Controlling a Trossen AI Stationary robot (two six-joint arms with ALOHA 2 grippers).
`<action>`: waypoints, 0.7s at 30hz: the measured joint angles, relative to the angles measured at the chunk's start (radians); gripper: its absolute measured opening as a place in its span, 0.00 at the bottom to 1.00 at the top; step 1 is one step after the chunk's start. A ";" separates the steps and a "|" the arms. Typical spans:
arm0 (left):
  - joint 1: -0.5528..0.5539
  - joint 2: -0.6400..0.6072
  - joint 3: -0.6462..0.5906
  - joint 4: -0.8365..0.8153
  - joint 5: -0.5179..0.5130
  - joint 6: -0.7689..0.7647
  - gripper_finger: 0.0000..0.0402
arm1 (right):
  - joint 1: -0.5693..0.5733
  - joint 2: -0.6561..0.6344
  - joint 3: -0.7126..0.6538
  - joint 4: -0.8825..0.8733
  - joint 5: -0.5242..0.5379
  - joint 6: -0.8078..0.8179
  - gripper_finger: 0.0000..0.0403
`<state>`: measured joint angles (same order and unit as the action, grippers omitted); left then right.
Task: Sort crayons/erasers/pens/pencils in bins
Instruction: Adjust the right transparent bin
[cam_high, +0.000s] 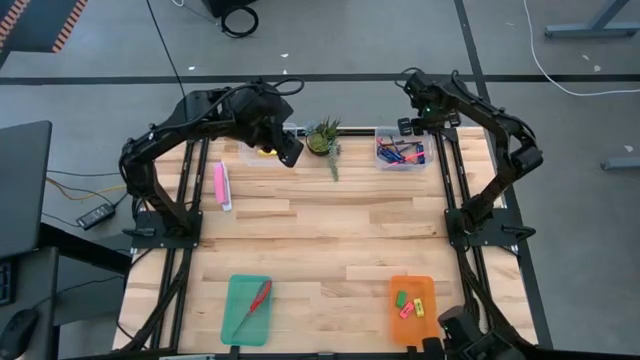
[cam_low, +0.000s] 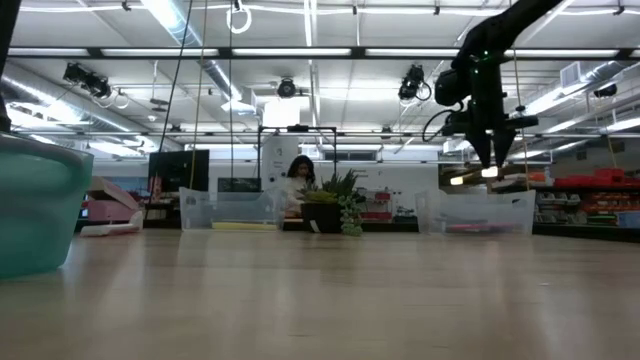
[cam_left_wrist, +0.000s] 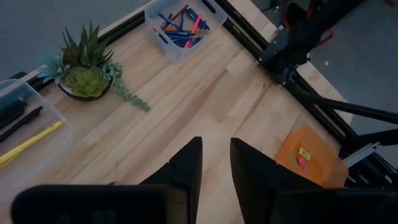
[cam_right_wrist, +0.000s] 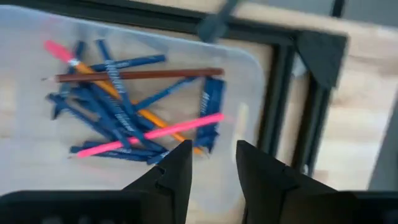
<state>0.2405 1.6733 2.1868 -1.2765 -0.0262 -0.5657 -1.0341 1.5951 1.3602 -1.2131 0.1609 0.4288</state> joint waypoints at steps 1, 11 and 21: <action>-0.003 0.000 0.000 0.001 0.000 0.000 0.22 | 0.008 0.000 0.000 0.018 -0.001 -0.030 0.32; -0.003 0.000 0.000 0.011 0.000 0.028 0.22 | -0.003 0.039 0.001 0.026 0.047 -0.148 0.29; -0.003 0.002 0.000 0.009 0.000 0.036 0.21 | 0.000 0.128 0.002 -0.058 0.064 -0.083 0.29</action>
<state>0.2371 1.6756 2.1868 -1.2678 -0.0261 -0.5297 -1.0343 1.7228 1.3624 -1.2716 0.2246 0.3462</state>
